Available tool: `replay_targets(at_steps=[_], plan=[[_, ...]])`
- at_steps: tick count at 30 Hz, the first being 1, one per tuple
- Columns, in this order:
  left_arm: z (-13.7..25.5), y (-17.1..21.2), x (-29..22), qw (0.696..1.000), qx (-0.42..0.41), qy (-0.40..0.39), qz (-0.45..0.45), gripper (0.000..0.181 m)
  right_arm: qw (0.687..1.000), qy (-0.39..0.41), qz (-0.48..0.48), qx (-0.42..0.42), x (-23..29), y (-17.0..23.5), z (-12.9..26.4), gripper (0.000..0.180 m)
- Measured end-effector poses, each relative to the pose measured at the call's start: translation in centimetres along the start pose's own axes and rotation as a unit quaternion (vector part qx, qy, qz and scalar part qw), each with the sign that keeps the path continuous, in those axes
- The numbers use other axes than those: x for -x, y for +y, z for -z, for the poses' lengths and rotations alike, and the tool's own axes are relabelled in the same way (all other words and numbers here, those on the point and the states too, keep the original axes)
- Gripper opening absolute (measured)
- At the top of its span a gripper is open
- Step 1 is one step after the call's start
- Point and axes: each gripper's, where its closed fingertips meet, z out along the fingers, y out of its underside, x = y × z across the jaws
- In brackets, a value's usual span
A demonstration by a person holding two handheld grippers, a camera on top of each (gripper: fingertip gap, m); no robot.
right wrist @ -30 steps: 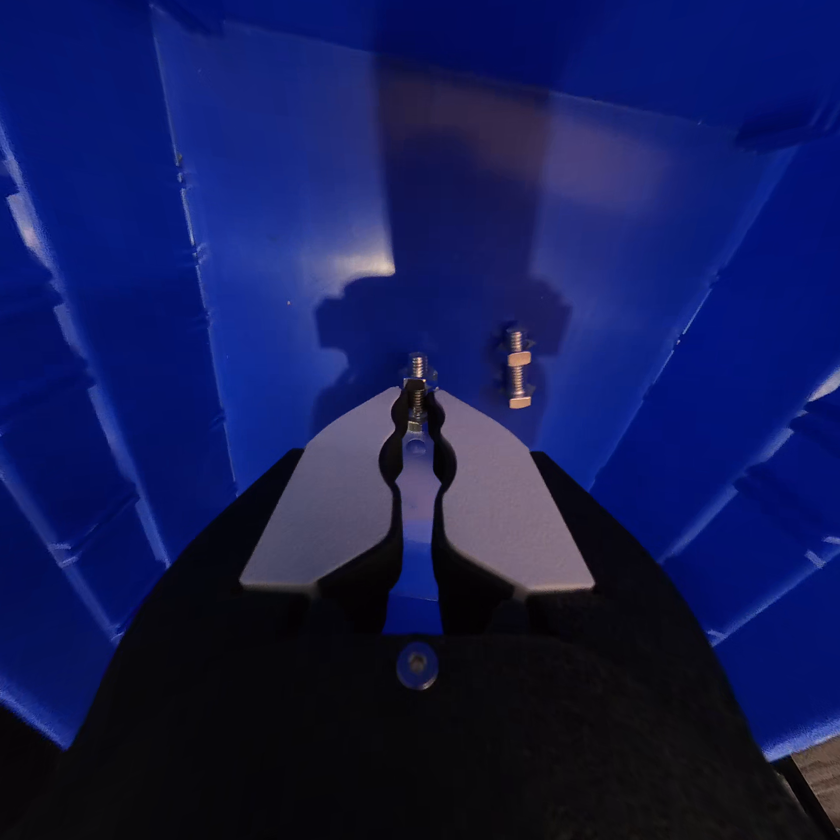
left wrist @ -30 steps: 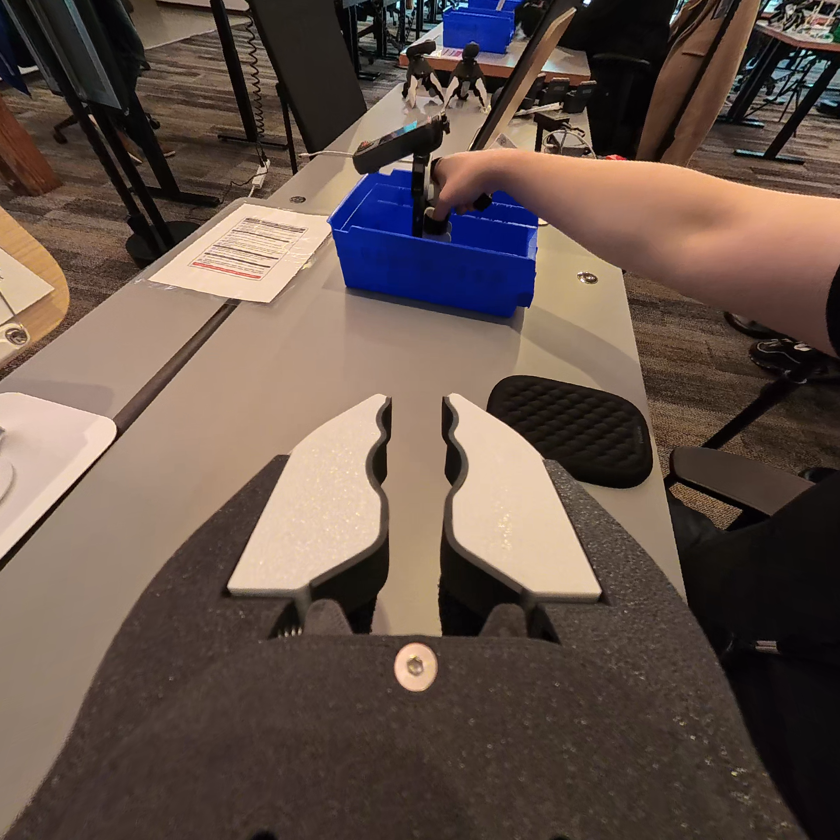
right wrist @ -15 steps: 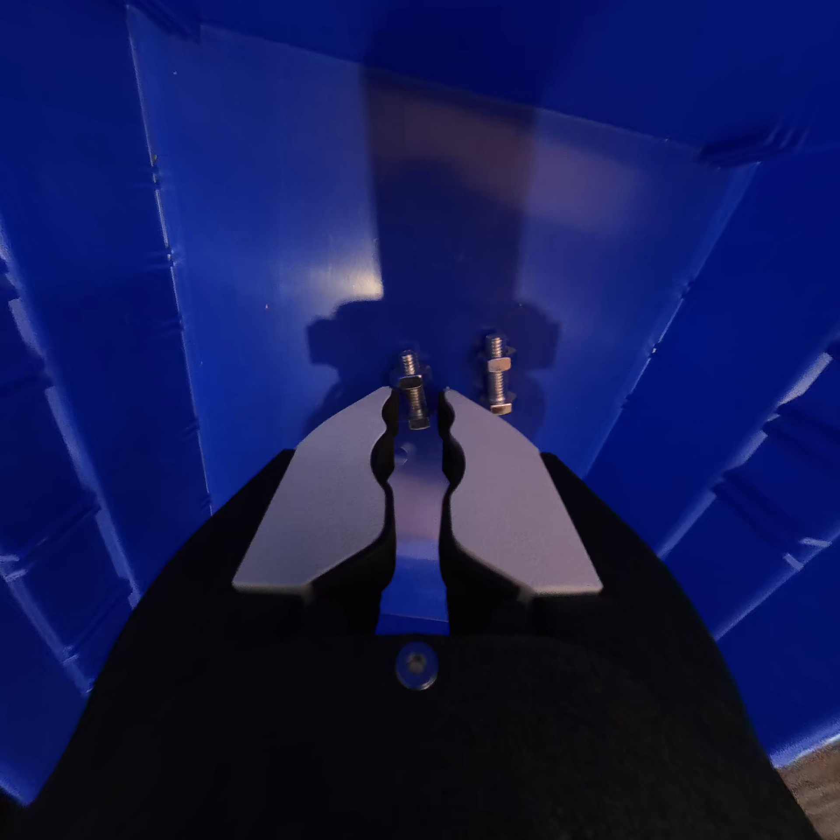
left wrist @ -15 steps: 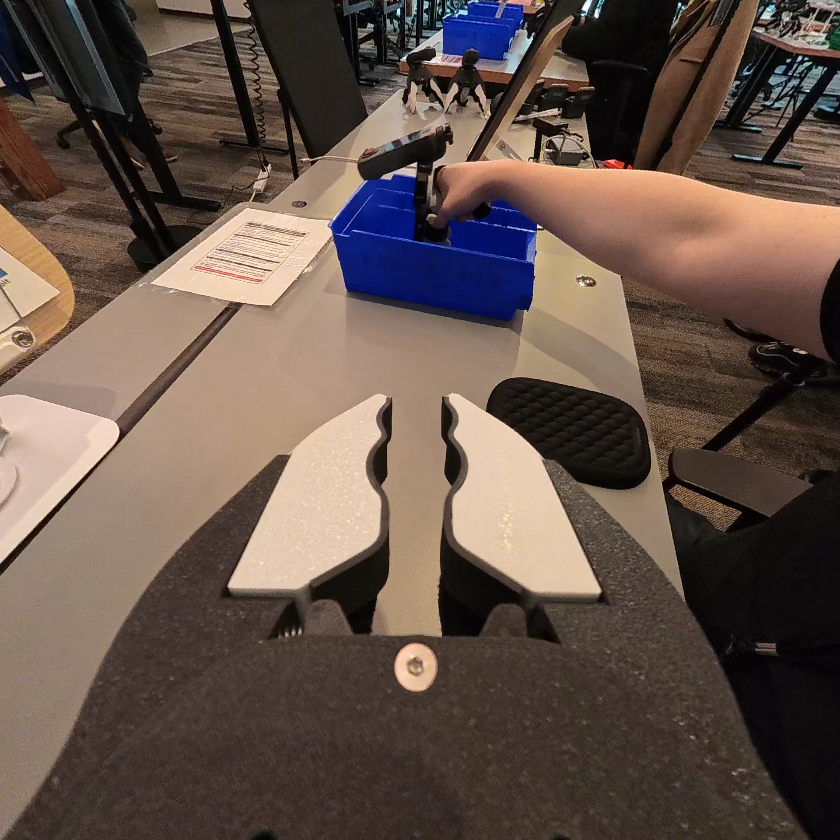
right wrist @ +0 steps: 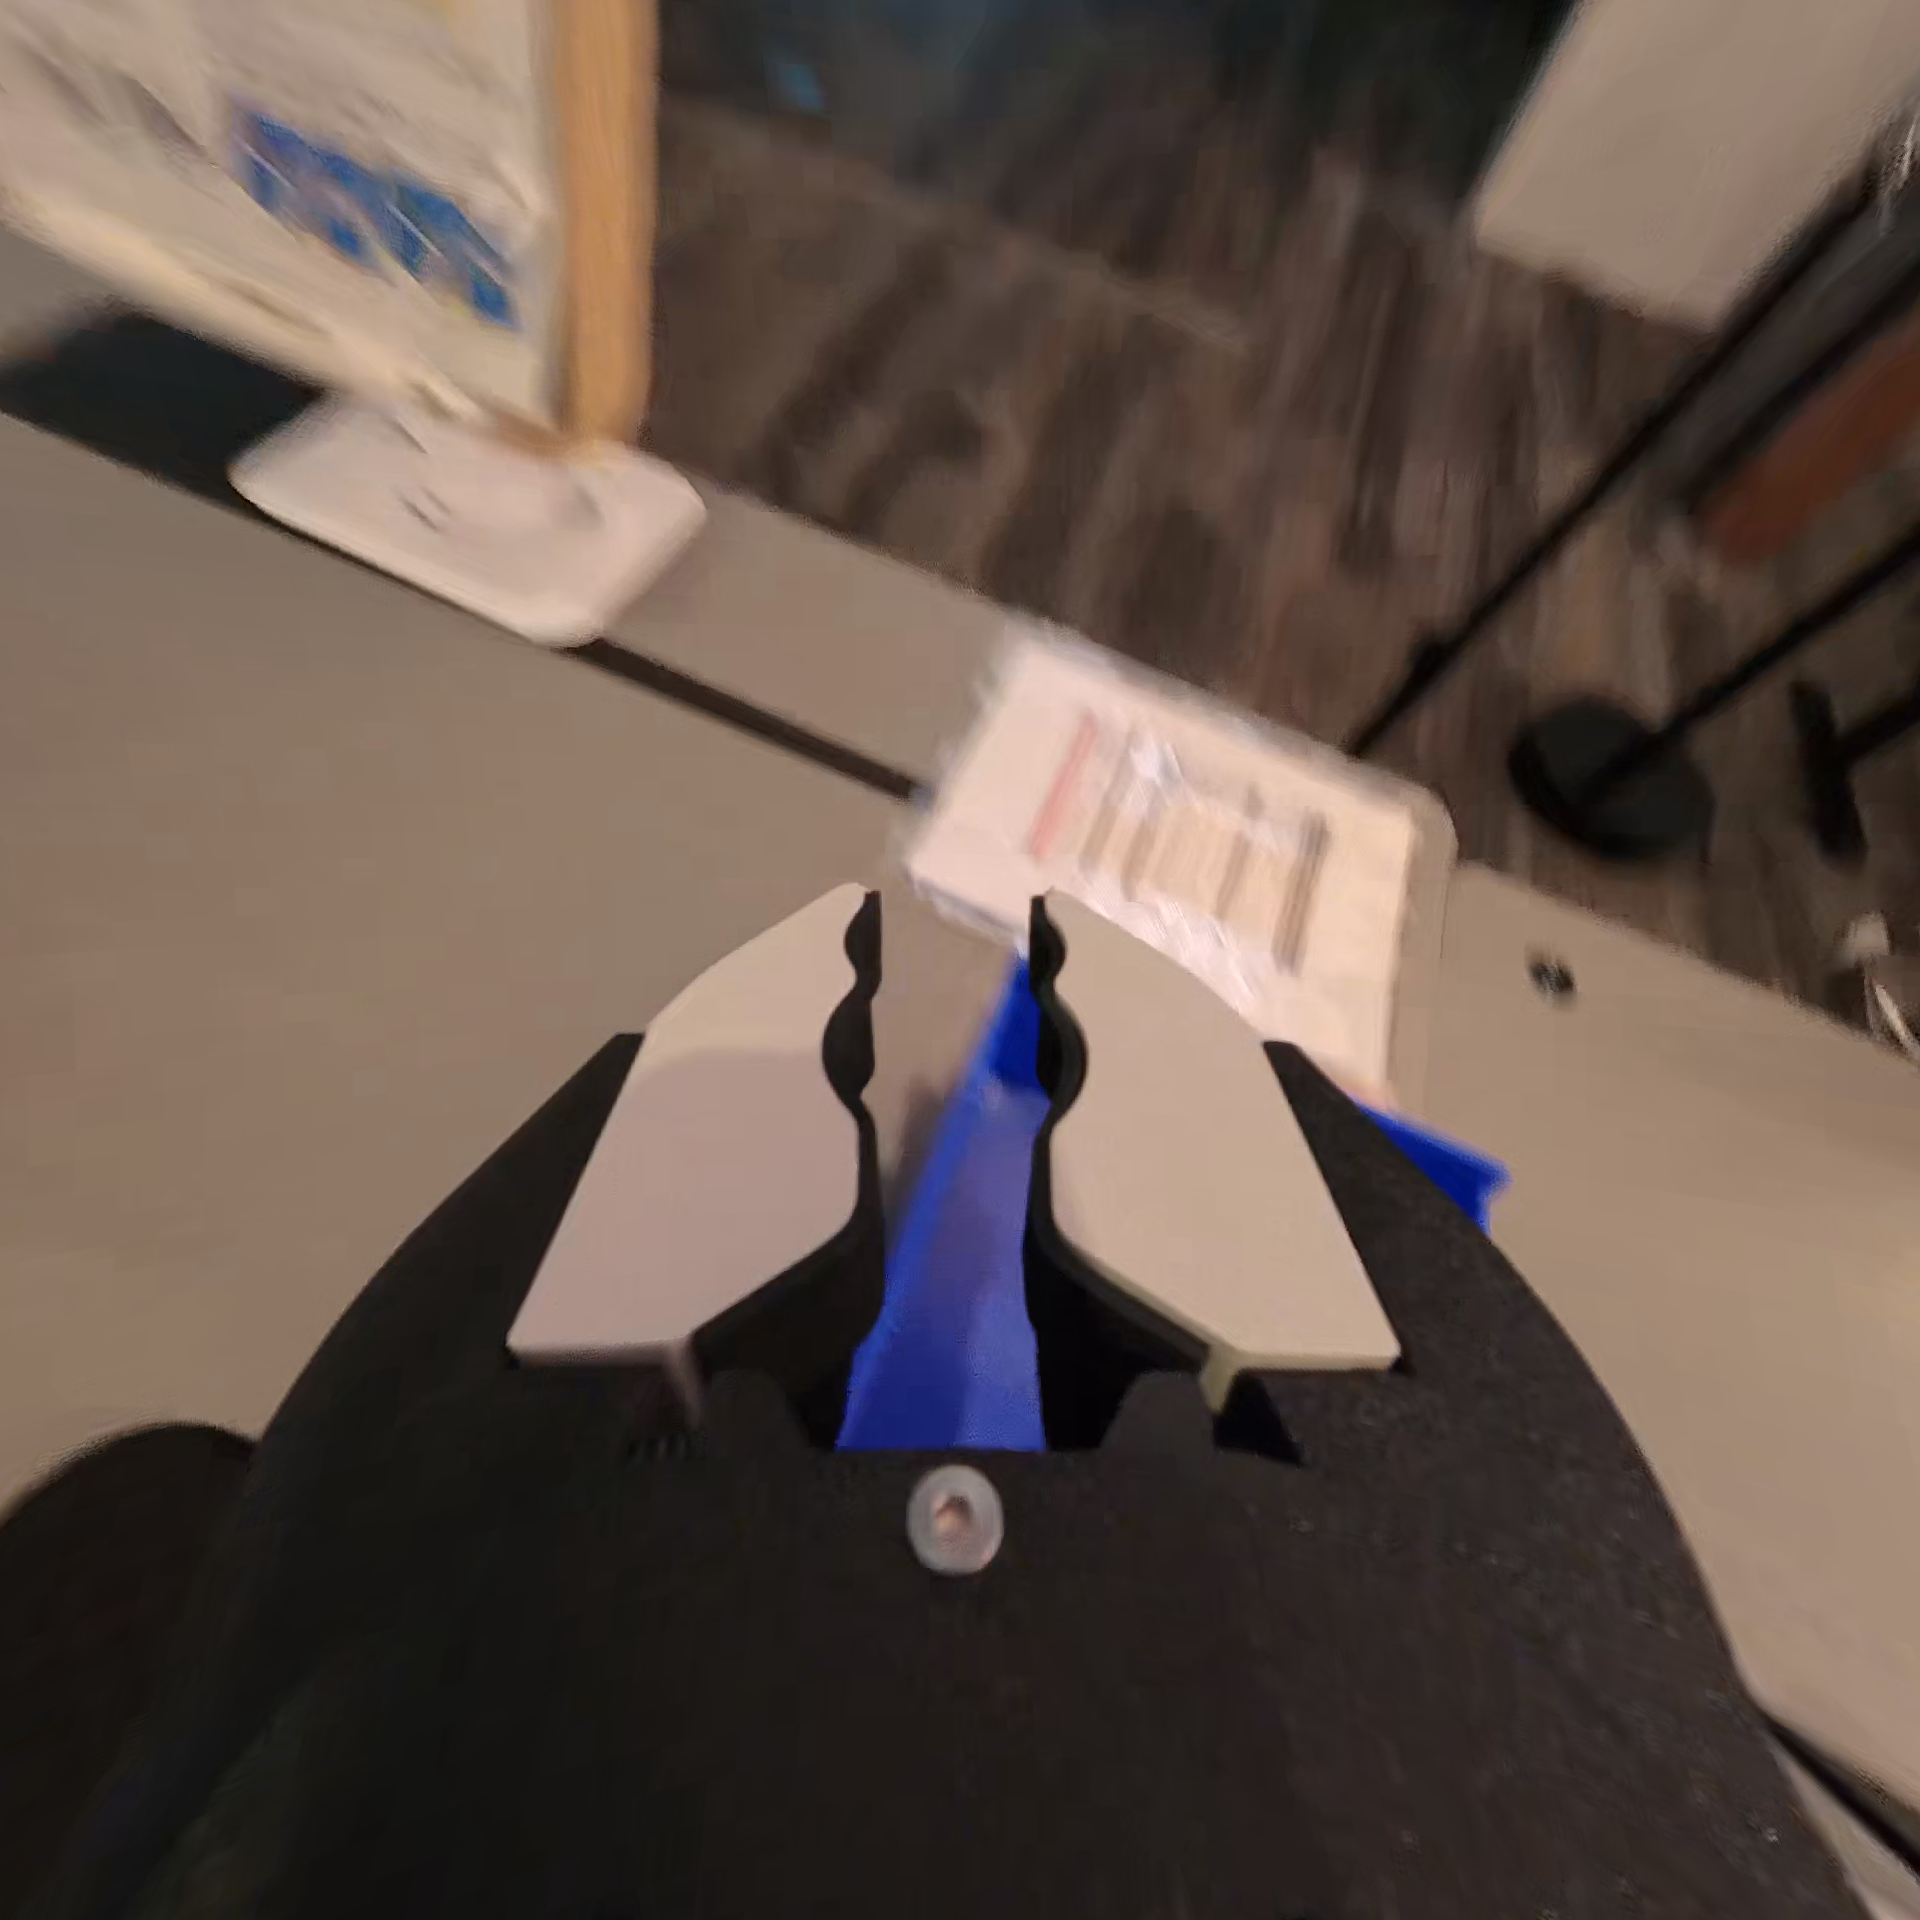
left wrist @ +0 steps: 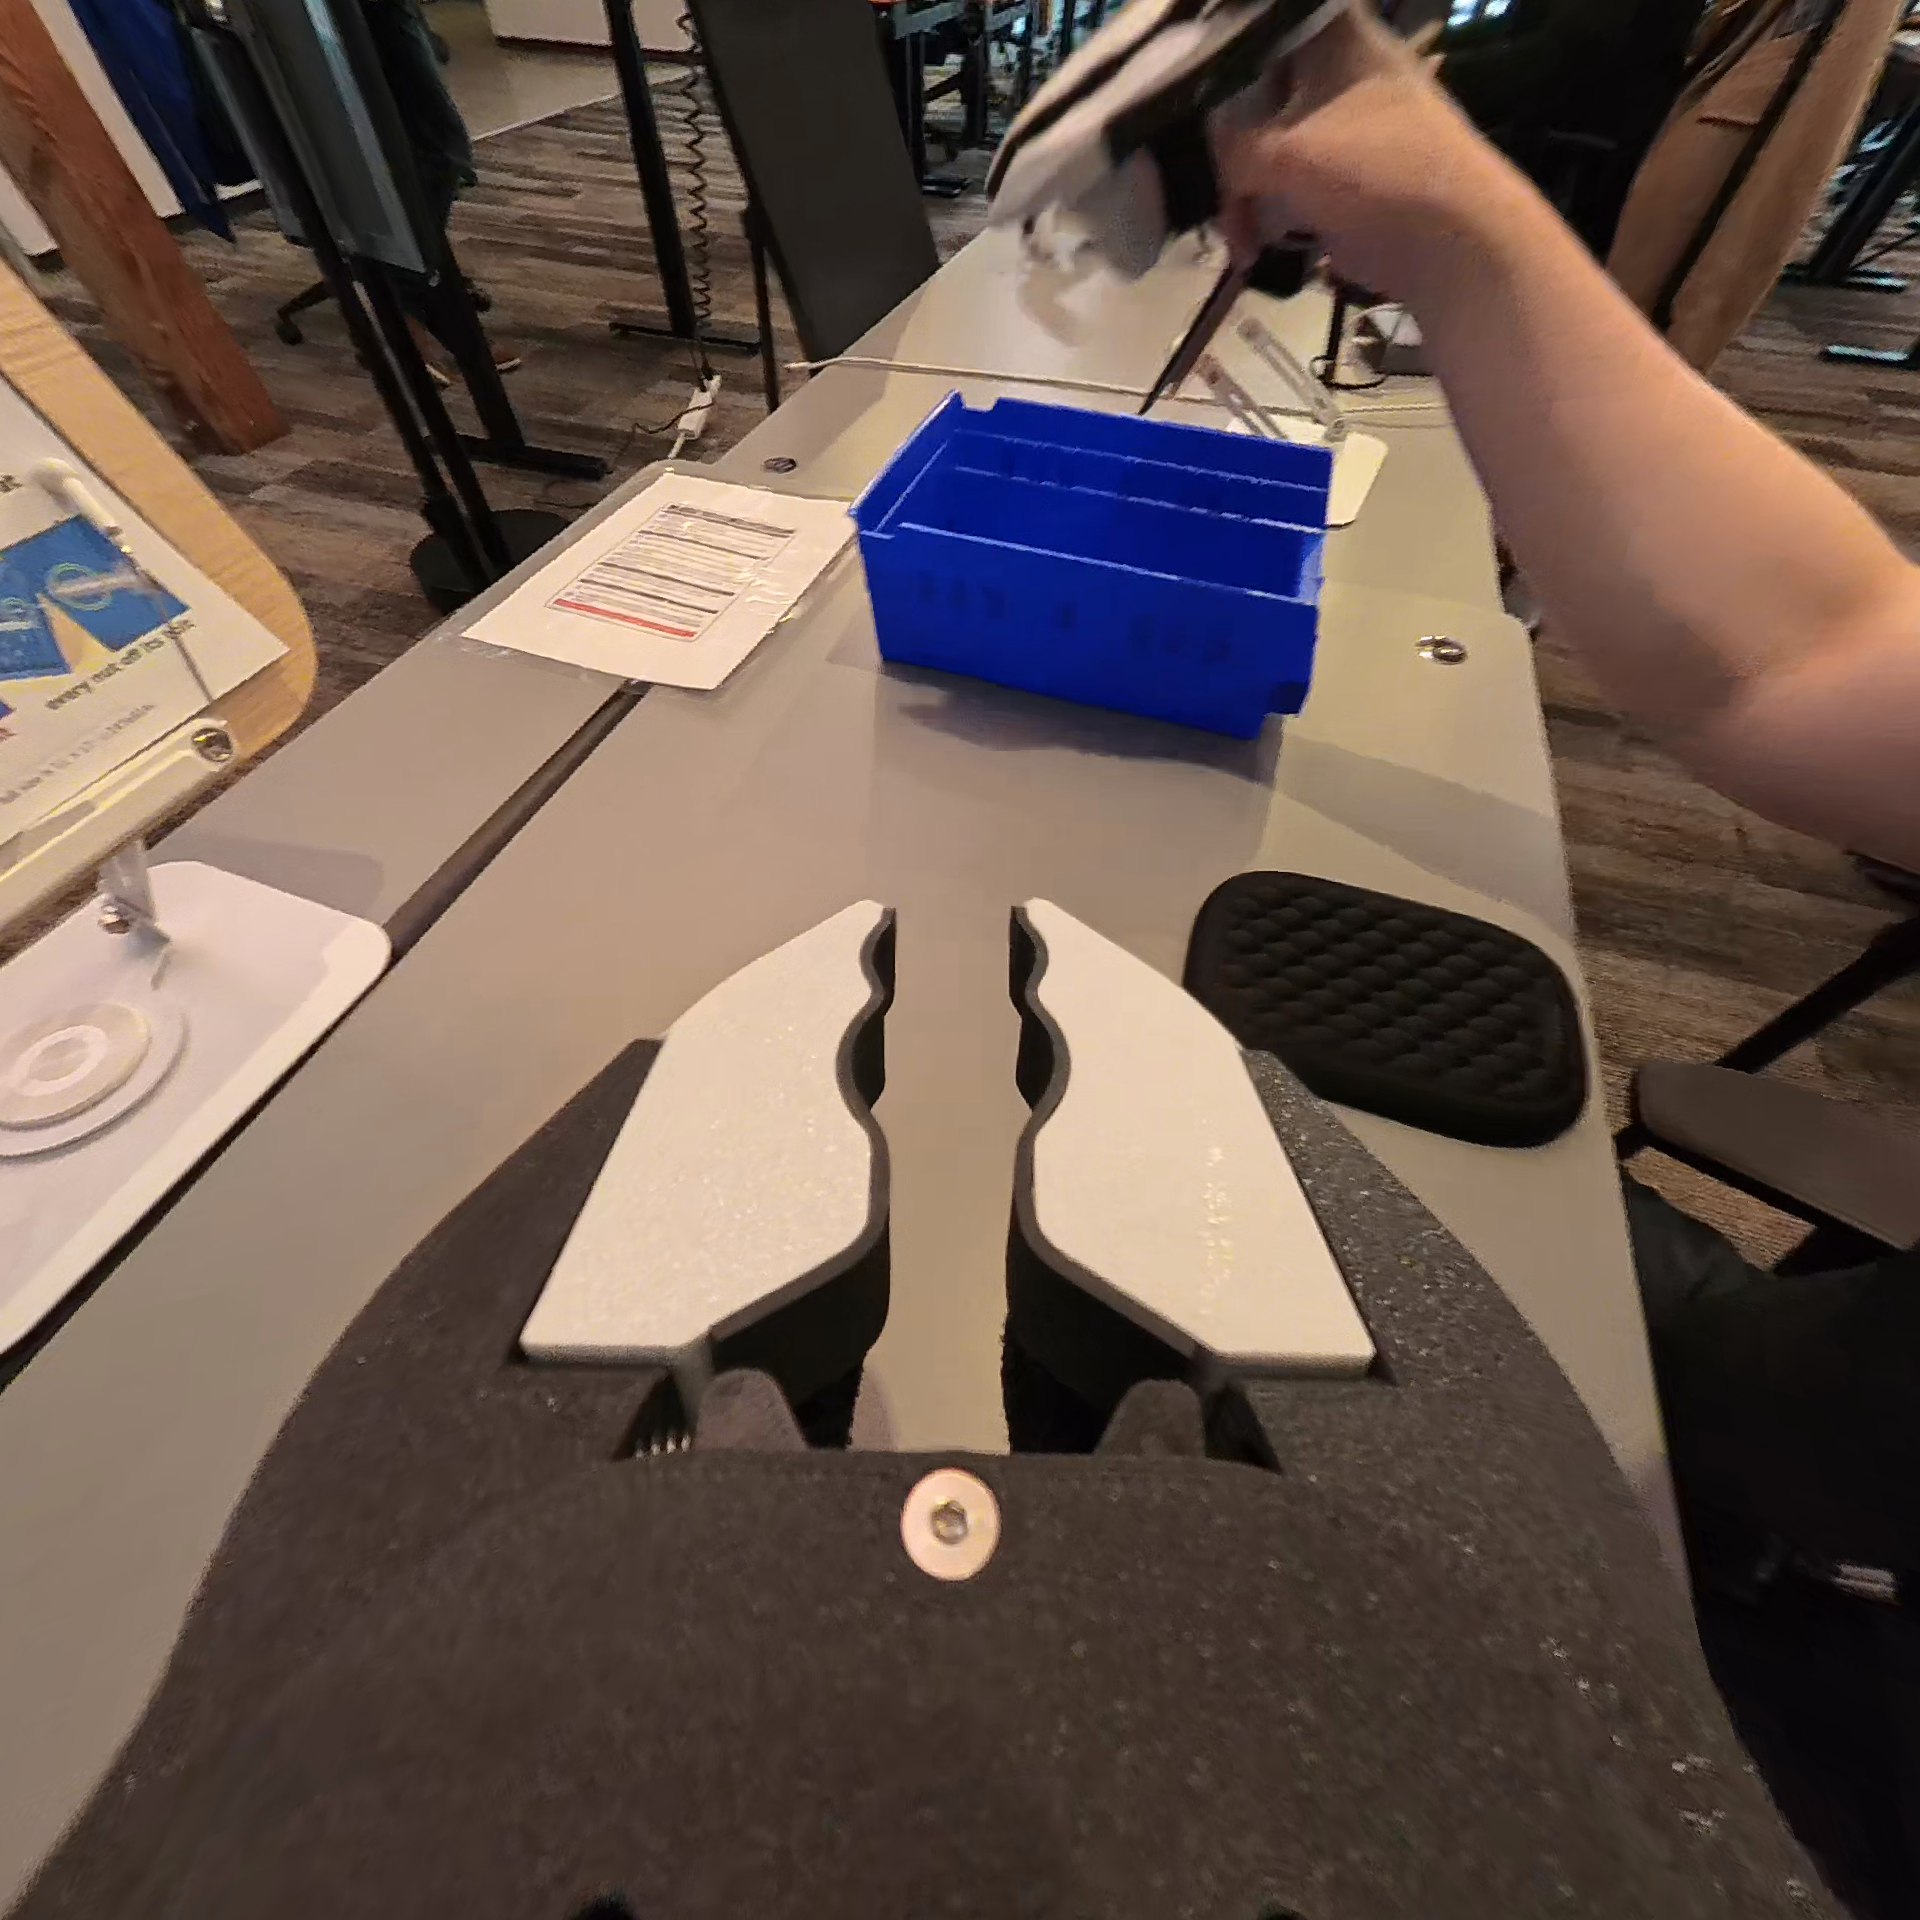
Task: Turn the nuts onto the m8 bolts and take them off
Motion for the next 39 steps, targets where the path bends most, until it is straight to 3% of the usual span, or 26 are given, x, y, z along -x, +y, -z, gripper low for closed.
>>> replay_targets(at_steps=[6,13,15,19,26,29,32,36,39], plan=[[-0.4,0.8,3.6,0.996,-0.001,-0.090,0.001,0.020,0.971,-0.095,0.055,-0.213,14.4,-9.7,1.1,0.046],[0.2,1.5,7.7,0.983,-0.008,-0.183,-0.001,0.021,0.937,-0.203,0.035,-0.282,25.3,-12.3,-0.8,0.051],[0.6,1.5,8.1,0.982,-0.011,-0.191,-0.001,0.021,0.939,-0.187,0.048,-0.284,25.8,-11.4,-1.7,0.050],[2.3,0.5,8.6,0.978,-0.025,-0.206,-0.002,0.021,0.944,-0.066,0.114,-0.302,23.0,-10.6,-2.8,0.042],[8.4,0.5,8.1,0.971,0.008,-0.239,-0.007,0.022,0.960,-0.070,0.087,-0.255,20.7,-7.8,-6.0,0.039],[13.7,3.6,9.3,0.954,0.089,-0.286,-0.008,0.022,0.964,-0.078,0.085,-0.240,20.6,-7.1,-7.0,0.040],[20.2,9.1,10.1,0.927,0.198,-0.317,0.030,0.021,0.964,-0.083,0.087,-0.237,20.9,-7.0,-7.3,0.039],[26.6,18.2,8.7,0.898,0.349,-0.261,0.065,0.017,0.965,-0.084,0.099,-0.226,21.4,-6.9,-7.9,0.039],[30.4,24.9,8.5,0.852,0.465,-0.224,0.088,0.019,0.966,-0.088,0.107,-0.218,22.1,-6.8,-8.4,0.039]])
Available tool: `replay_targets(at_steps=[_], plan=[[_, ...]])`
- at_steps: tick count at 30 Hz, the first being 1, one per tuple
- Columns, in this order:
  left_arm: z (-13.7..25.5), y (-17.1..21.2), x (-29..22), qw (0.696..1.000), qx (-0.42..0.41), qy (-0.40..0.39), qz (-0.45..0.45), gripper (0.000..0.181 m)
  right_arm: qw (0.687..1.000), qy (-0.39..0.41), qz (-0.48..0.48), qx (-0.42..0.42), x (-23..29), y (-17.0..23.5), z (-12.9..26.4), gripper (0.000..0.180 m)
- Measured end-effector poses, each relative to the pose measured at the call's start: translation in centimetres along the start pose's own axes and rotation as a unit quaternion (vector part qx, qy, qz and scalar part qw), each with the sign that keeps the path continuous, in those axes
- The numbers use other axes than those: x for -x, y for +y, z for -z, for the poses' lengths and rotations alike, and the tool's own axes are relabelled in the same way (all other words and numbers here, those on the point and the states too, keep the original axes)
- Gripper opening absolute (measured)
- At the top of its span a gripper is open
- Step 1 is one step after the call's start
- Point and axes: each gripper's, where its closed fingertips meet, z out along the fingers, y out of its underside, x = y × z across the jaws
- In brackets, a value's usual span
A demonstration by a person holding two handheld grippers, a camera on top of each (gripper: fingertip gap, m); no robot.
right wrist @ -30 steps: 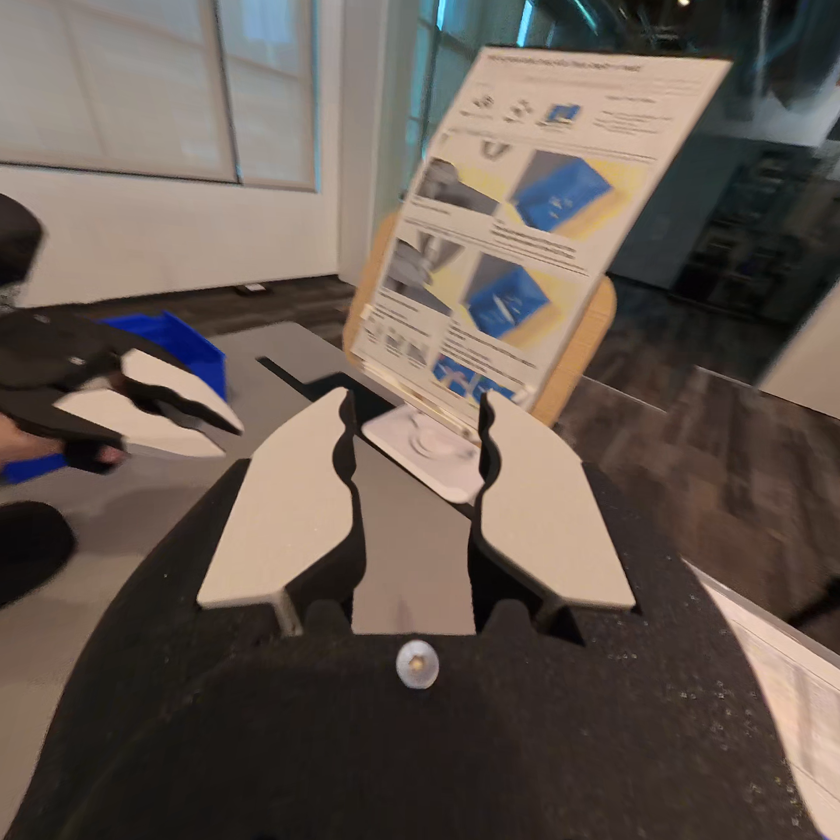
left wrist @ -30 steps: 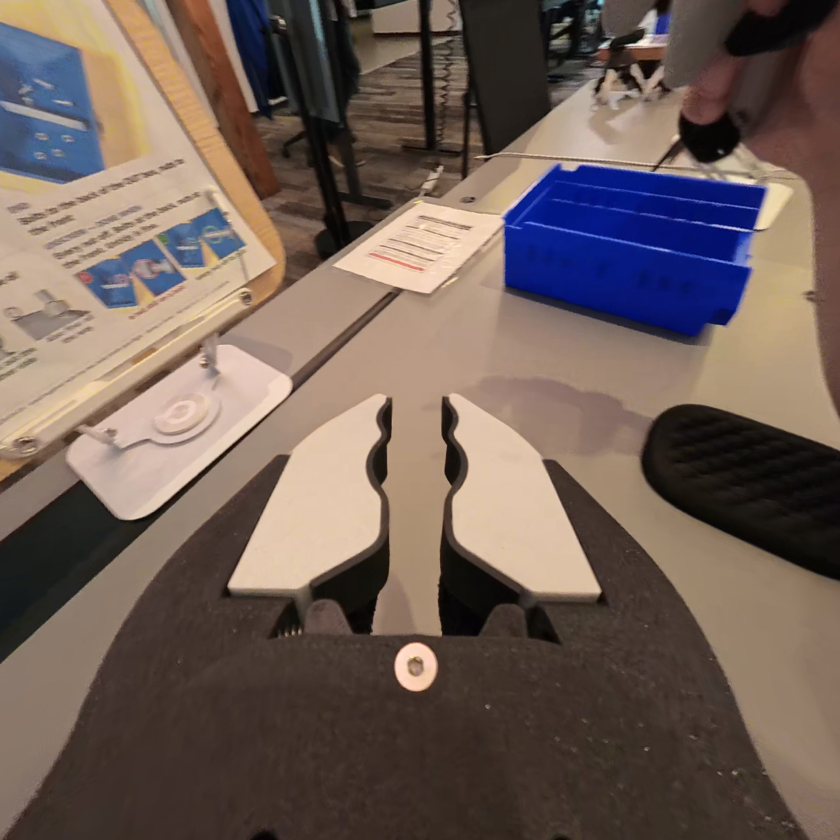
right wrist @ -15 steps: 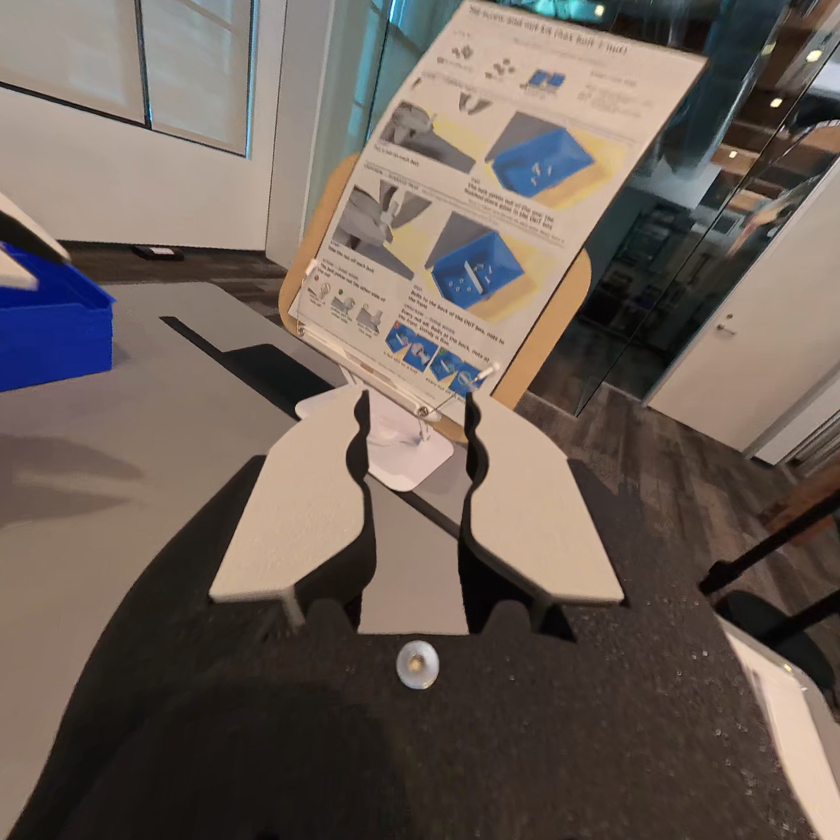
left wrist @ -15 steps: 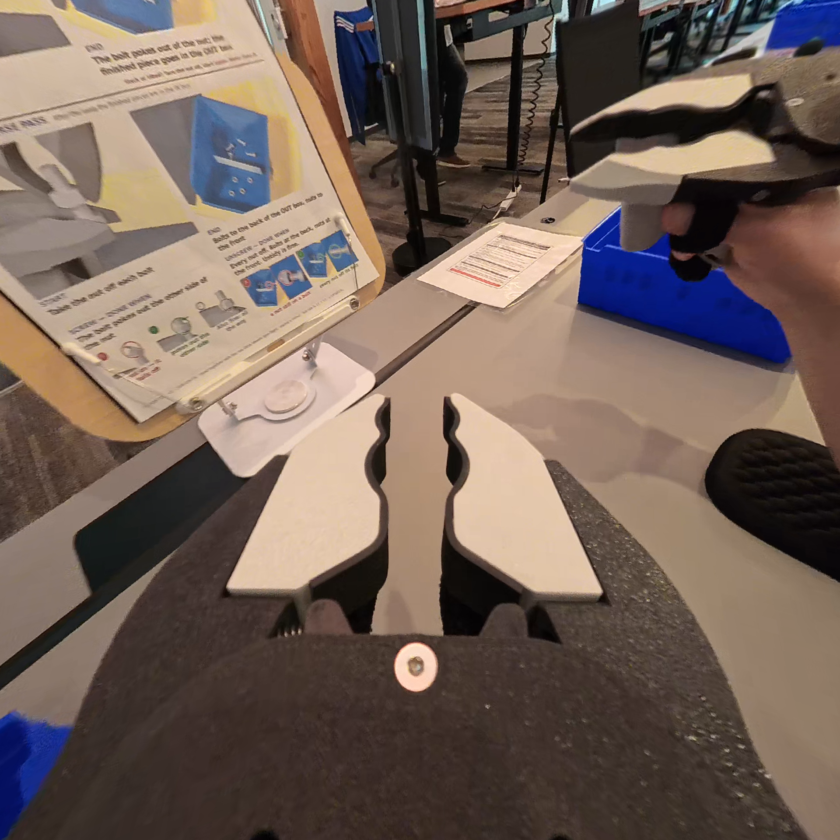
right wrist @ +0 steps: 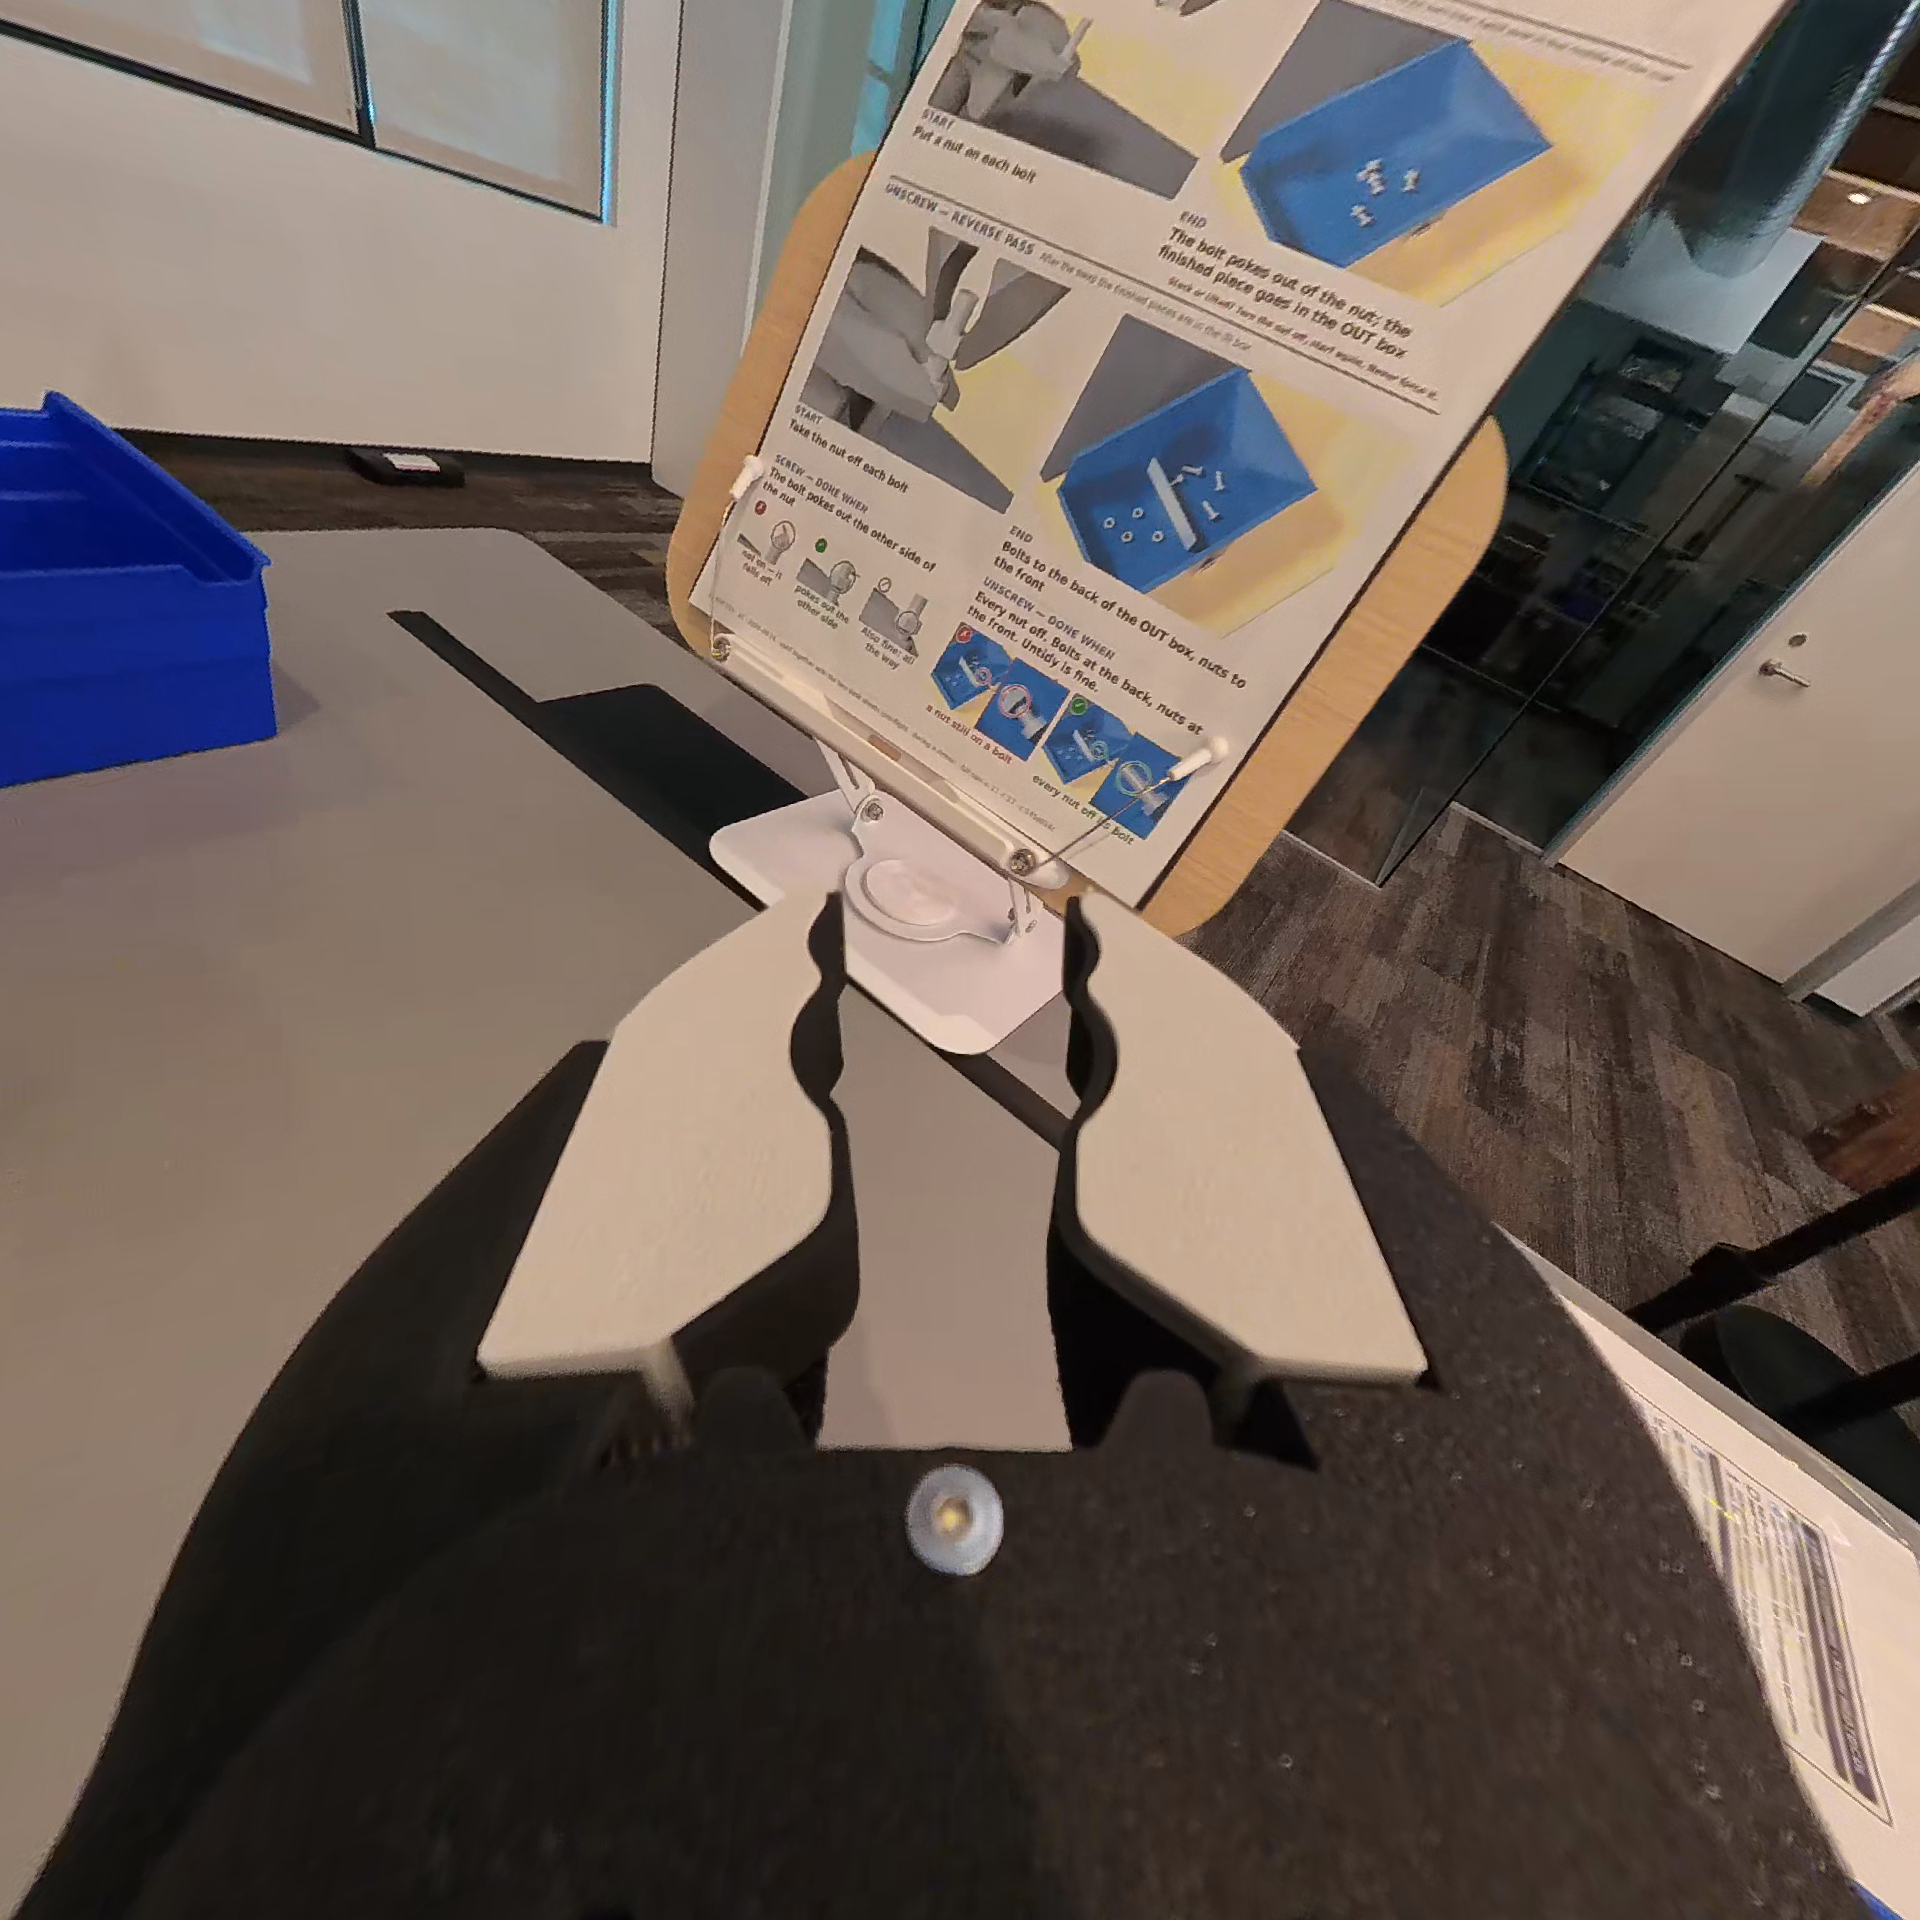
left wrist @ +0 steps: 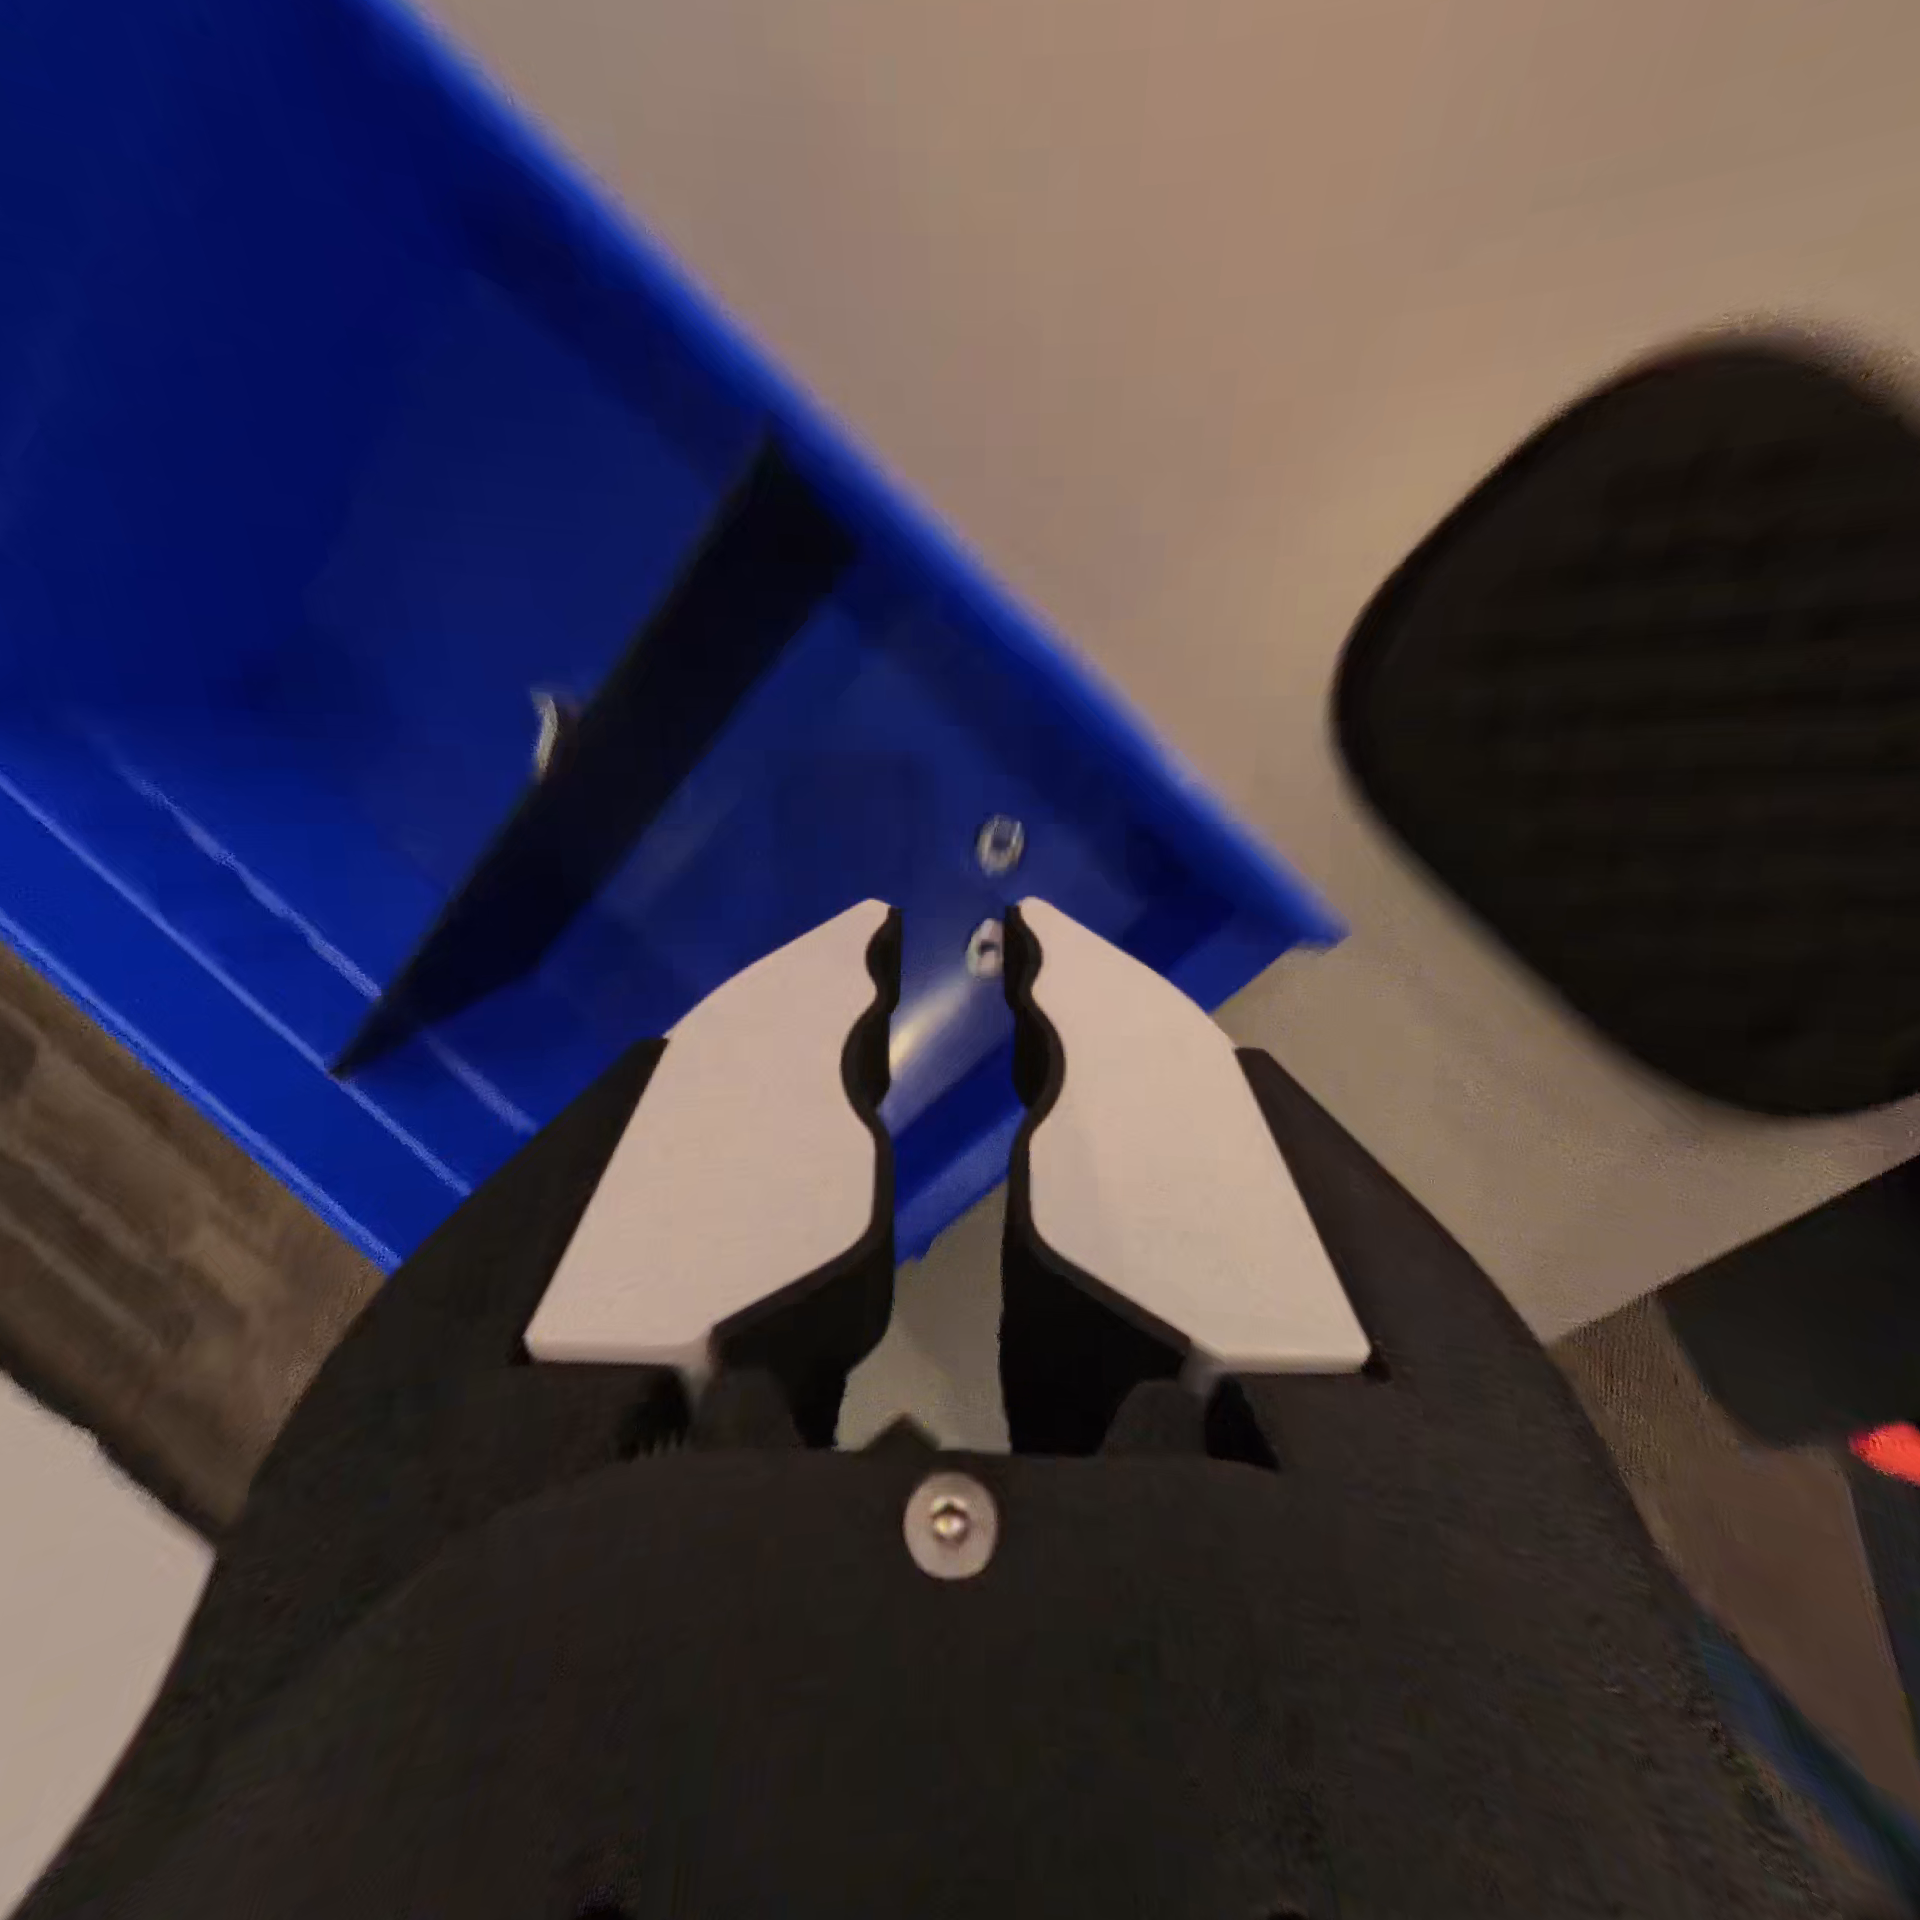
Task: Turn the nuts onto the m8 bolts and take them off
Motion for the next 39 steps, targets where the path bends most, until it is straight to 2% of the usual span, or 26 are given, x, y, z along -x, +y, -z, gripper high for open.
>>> replay_targets(at_steps=[3,7,13,15,27,39], plan=[[-2.1,3.2,0.6,0.998,0.058,0.036,0.011,0.020,1.000,-0.005,0.013,0.012,0.7,0.3,-0.5,0.039],[-3.3,2.4,0.9,0.996,0.043,0.077,0.015,0.021,0.999,-0.004,0.039,0.034,1.2,0.9,-1.0,0.040],[-6.1,1.8,-1.0,0.987,0.043,0.099,-0.118,0.023,0.999,-0.010,0.028,0.036,1.3,1.2,-1.1,0.039],[-6.7,2.0,-1.5,0.984,0.053,0.108,-0.135,0.023,0.999,-0.010,0.022,0.036,1.1,1.4,-1.1,0.039],[-8.2,1.8,-1.3,0.989,0.067,0.115,-0.068,0.025,0.999,-0.003,0.019,0.041,0.4,1.4,-0.8,0.037],[-8.9,1.7,-1.0,0.988,0.085,0.108,-0.064,0.019,0.999,0.001,0.014,0.033,-0.1,1.0,-0.2,0.035]])
